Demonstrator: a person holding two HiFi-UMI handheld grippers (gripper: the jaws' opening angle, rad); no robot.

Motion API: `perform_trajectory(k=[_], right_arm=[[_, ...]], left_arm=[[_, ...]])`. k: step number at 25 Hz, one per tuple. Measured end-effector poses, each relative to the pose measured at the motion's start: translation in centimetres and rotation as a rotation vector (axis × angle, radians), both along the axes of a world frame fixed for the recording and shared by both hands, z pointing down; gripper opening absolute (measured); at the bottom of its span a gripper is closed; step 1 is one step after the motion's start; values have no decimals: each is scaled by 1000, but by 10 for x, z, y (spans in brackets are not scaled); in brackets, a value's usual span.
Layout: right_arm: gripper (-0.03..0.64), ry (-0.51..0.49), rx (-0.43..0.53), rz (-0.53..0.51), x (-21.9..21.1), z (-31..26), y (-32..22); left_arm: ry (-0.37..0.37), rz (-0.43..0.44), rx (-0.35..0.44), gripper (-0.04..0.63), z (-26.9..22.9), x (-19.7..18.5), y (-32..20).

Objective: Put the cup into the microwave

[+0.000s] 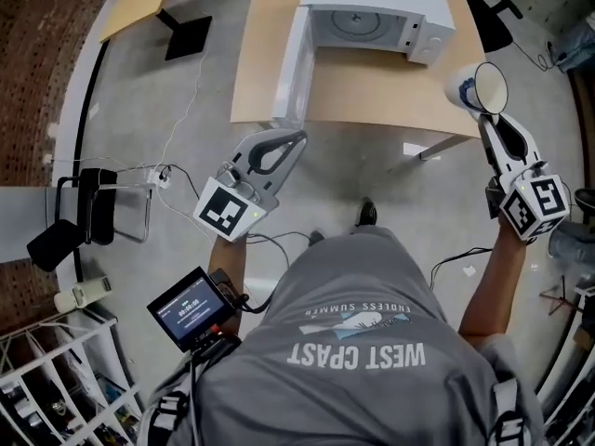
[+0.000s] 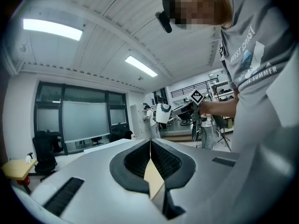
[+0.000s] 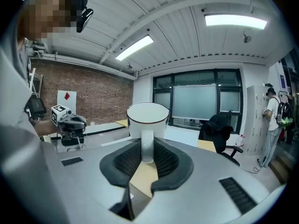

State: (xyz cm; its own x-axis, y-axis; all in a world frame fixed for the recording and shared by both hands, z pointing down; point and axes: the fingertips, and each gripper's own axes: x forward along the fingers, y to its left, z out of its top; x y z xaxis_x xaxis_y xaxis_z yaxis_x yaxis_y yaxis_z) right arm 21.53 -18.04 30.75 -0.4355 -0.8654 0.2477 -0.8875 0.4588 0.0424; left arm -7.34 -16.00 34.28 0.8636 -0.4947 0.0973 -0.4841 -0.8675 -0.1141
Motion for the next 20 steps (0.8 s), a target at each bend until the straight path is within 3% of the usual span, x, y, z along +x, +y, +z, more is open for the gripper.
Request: perform_trajectory(k=[5,14,20], right_arm=[[71,8,24,-56,-58,-33,31],[71,57,19,-82,-124,-47,78],[71,239,-52,13,-138,-38,90]], left_arm=[[-27,13,108,21,-31,-30,-23],[-10,0,223,21,-58,-55,-38],[-63,-45,237,21,-50,-52,-42]])
